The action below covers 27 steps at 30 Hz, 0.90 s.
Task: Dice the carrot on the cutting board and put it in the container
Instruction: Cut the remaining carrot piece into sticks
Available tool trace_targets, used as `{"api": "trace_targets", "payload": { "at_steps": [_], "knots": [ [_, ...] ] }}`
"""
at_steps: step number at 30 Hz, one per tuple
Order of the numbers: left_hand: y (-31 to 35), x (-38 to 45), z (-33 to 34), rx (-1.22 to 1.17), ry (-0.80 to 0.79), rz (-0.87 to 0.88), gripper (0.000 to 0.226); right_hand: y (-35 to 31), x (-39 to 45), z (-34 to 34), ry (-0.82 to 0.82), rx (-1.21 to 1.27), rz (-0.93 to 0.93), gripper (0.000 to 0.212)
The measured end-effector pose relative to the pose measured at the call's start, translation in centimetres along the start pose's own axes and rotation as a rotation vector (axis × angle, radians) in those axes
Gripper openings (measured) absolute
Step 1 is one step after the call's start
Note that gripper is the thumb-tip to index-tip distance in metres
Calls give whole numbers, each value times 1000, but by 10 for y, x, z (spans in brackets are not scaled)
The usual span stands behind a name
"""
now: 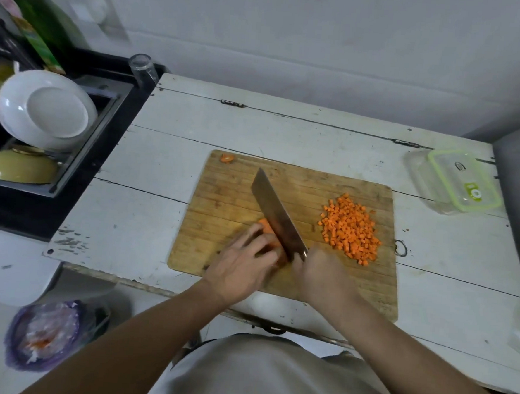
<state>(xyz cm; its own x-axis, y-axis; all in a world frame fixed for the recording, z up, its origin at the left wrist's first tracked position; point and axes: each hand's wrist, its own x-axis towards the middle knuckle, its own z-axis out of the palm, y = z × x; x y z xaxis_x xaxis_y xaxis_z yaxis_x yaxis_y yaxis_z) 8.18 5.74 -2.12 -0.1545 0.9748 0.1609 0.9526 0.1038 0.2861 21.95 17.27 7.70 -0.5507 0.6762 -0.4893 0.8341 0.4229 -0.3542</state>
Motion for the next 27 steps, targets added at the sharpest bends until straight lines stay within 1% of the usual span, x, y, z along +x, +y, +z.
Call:
{"api": "trace_targets", "payload": {
  "at_steps": [4,8,11,14,20,27],
  "knots": [
    [2,-1,-1,41,-17,-4,28,-10,0,11,46,8,-46,27],
    [8,-2,-9,44,17,-67,16,15,-7,10,109,106,23,31],
    [10,-4,-8,30,30,-82,13,23,-18,2,141,96,-24,30],
    [10,-4,-5,29,55,-92,18,28,-34,-1,161,68,-81,29],
    [10,-4,-4,3,103,-79,21,33,-54,-3,136,-28,-103,27],
    [10,-4,-4,4,63,-104,24,30,-61,0,87,-23,-76,26]
  ]
}}
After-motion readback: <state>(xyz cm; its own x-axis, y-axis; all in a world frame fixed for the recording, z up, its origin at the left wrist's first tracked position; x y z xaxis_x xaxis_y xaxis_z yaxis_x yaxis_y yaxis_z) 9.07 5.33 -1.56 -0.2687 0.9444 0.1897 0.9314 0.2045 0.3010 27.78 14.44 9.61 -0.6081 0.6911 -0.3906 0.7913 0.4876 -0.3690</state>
